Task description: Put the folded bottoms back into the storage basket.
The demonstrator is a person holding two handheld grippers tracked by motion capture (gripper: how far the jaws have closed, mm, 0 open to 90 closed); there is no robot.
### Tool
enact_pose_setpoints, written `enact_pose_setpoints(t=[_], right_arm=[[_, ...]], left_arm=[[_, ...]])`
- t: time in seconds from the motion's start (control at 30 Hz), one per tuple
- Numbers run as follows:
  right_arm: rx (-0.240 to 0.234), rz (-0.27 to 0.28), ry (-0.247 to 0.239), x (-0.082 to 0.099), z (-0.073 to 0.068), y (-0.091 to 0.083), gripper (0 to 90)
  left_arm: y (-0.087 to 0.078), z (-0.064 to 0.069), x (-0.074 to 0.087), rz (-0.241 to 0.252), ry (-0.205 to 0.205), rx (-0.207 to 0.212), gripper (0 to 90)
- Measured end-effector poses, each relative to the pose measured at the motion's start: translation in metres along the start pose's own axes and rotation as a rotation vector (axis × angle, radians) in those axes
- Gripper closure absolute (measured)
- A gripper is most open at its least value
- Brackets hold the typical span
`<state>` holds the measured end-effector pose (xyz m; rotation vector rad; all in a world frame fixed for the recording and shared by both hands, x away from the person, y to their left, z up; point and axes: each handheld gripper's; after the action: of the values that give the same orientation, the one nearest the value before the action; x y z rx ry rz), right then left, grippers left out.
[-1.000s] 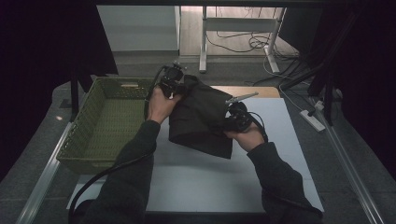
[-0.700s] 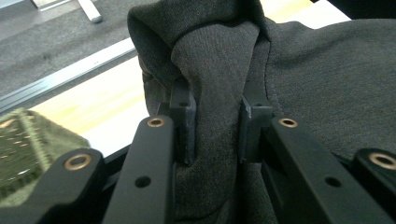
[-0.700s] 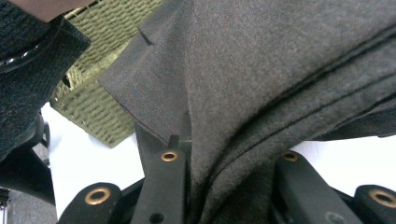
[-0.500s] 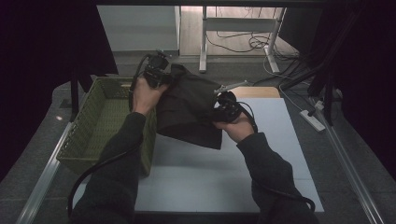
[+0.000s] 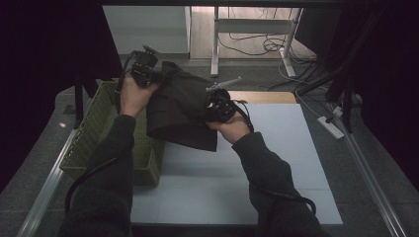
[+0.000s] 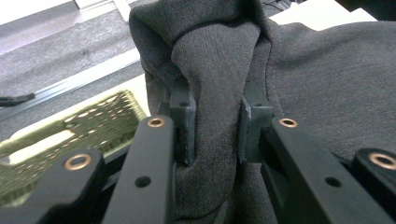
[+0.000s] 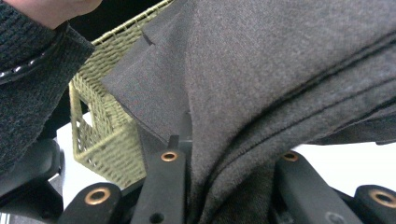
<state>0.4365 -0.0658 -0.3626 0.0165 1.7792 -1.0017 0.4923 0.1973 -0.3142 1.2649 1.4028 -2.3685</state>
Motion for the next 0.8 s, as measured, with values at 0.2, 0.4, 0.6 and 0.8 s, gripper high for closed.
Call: enact_pose_setpoints(t=[0.2,0.4,0.6,0.8], right_arm=[[-0.022,0.005,-0.013,-0.013,-0.015,0.015,74.6],[-0.036,-0.002,-0.033,-0.024,-0.029,0.028,74.6],[-0.053,-0.006,-0.049,-0.033,-0.044,0.044,74.5],[-0.064,-0.012,-0.066,-0.041,-0.058,0.060,74.5]], left_arm=[[-0.019,-0.015,0.008,0.001,-0.015,-0.023,71.6],[-0.034,-0.030,0.018,0.002,-0.035,-0.038,71.7],[-0.049,-0.045,0.030,-0.002,-0.054,-0.053,71.6],[-0.062,-0.059,0.042,0.001,-0.075,-0.066,71.6]])
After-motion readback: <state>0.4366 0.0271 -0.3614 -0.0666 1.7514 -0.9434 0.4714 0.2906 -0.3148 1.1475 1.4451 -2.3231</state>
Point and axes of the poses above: each handheld gripper's, and its own axes: y roughly forward along the jaws, x roughly out of its underside, z roughly to its right, and after that the axes turned 14 degrees about x, right-handed
